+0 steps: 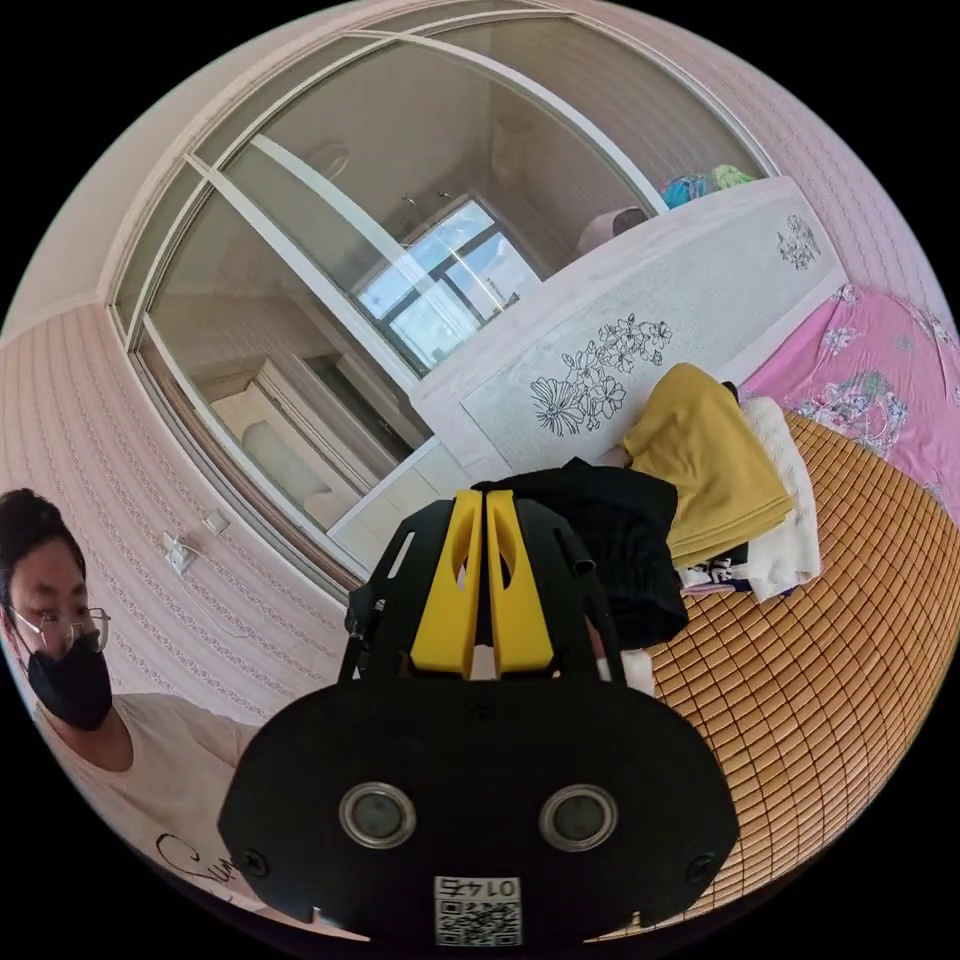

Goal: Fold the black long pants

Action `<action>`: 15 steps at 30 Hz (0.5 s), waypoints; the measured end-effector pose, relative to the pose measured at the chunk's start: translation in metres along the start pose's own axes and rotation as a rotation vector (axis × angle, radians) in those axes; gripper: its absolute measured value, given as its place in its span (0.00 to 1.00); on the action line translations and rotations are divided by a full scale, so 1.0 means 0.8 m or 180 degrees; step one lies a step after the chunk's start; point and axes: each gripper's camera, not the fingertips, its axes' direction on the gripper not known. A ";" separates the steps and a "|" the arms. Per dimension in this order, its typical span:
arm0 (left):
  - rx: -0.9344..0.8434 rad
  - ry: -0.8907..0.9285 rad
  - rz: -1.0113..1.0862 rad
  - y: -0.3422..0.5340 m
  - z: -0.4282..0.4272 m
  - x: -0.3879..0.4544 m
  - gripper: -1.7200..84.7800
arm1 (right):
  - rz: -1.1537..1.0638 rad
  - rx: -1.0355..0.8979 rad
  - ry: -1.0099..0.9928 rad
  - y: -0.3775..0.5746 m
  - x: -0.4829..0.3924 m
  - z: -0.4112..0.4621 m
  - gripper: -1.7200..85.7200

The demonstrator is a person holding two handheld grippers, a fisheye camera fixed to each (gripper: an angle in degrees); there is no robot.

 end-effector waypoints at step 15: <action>0.0891 0.0878 0.0596 -0.042 -0.202 0.092 0.01 | -0.0216 0.0564 0.2210 0.167 -0.172 -0.362 0.02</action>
